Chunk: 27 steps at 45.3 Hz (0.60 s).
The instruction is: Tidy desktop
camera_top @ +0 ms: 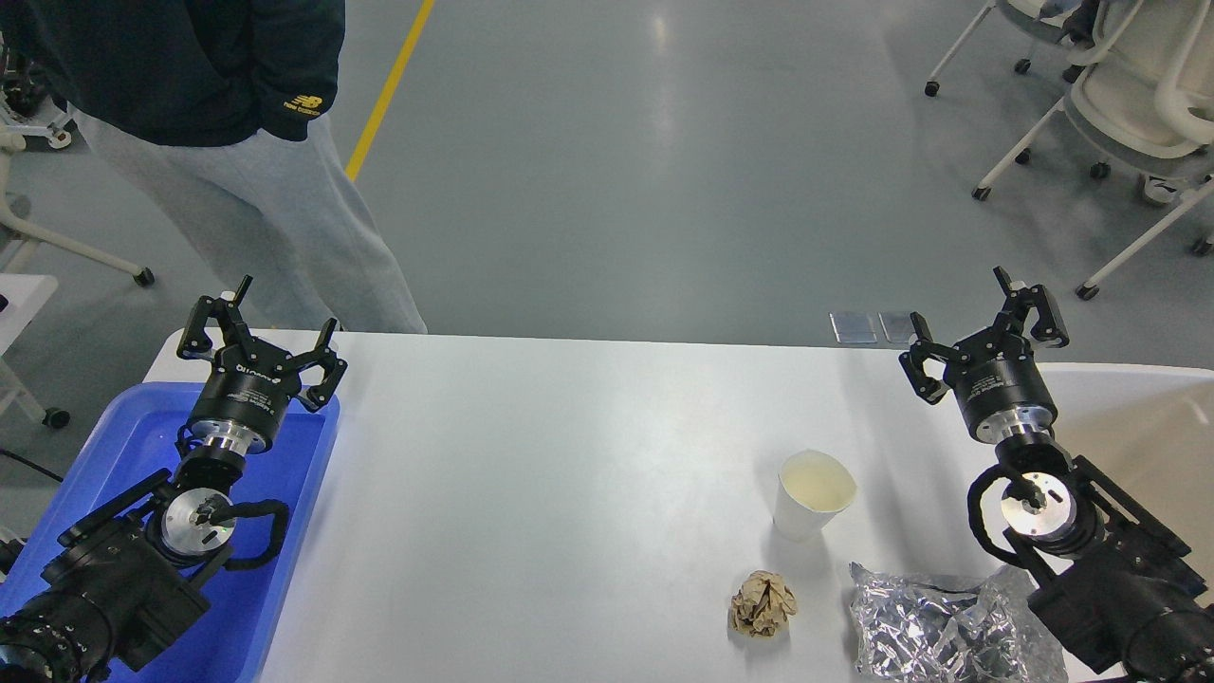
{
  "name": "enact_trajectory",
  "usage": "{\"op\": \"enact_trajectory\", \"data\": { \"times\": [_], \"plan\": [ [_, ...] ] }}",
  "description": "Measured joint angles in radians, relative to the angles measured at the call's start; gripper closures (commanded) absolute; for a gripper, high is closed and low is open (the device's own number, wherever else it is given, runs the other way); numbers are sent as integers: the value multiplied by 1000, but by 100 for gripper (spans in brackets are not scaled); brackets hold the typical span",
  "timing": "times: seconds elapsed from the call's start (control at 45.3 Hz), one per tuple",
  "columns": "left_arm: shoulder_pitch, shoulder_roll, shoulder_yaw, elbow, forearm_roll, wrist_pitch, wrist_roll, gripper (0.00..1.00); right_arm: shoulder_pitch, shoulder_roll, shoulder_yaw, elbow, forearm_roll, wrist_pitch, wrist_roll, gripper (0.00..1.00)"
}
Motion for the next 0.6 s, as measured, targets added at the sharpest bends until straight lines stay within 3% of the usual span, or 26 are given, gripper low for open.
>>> {"op": "enact_trajectory", "data": {
  "times": [0.596],
  "plan": [
    [0,0,0,0,0,-1,-1,0,7,0,-18,3,0,1,0,0]
  ]
}}
